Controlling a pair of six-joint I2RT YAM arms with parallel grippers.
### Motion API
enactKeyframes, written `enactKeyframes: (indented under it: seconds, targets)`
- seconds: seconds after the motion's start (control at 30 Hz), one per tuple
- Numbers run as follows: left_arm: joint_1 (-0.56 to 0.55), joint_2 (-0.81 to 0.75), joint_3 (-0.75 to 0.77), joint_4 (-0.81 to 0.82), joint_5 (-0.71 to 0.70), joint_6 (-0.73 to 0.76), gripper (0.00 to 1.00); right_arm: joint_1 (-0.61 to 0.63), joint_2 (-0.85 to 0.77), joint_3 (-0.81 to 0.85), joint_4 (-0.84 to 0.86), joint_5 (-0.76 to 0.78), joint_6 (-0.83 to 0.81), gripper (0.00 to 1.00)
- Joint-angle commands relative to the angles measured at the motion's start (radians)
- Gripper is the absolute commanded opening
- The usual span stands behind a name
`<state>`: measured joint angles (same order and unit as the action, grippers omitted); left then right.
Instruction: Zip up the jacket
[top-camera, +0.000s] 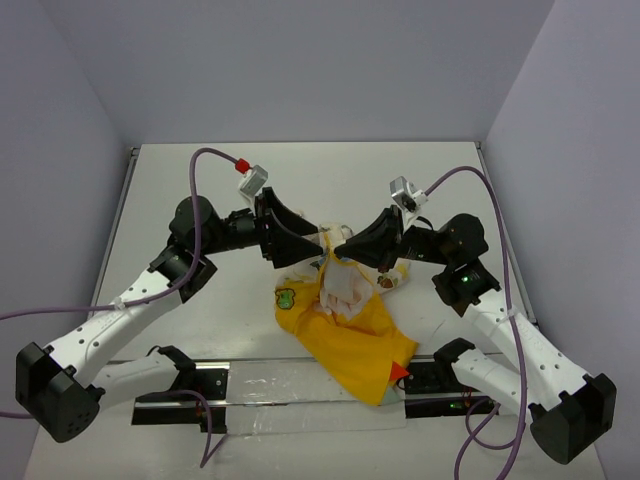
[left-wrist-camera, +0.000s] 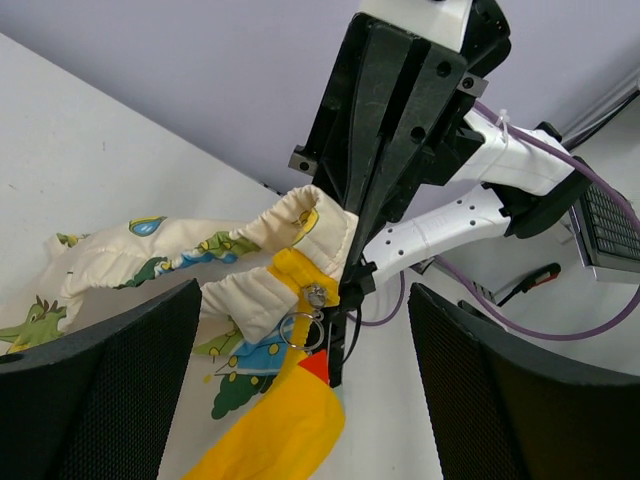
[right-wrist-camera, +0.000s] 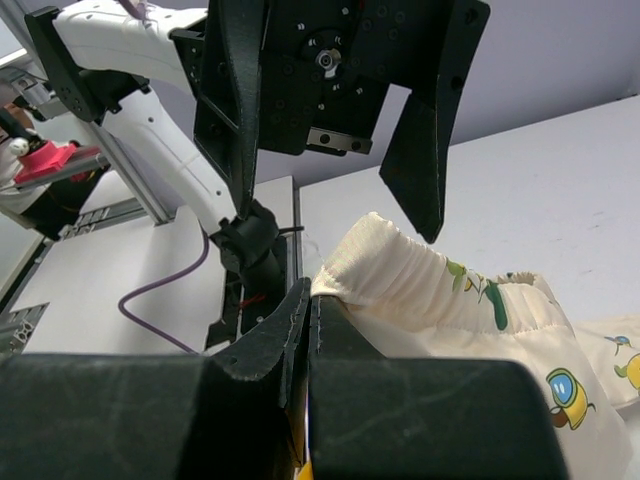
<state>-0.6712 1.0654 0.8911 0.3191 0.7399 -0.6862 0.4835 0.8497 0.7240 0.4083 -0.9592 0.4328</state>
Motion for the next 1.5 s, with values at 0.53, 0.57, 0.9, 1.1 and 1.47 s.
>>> enactKeyframes:
  seconds: [0.53,0.57,0.9,1.1,1.47]
  targets:
    - [0.004,0.095,-0.032,0.305,0.081,-0.141,0.63,-0.005,-0.009,0.072,0.011,0.010,-0.020,0.00]
    - [0.005,0.094,-0.031,0.305,0.082,-0.144,0.58,-0.005,-0.009,0.072,0.011,0.012,-0.020,0.00]
    - [0.005,0.067,-0.038,0.291,0.078,-0.147,0.05,-0.006,0.015,0.059,0.026,0.017,-0.012,0.00]
    - [0.005,0.044,-0.023,0.232,0.082,-0.119,0.00,-0.005,0.022,0.079,-0.022,0.020,-0.032,0.17]
    - [0.005,0.011,0.052,0.013,0.153,0.042,0.00,-0.003,0.111,0.317,-0.455,0.035,-0.322,0.75]
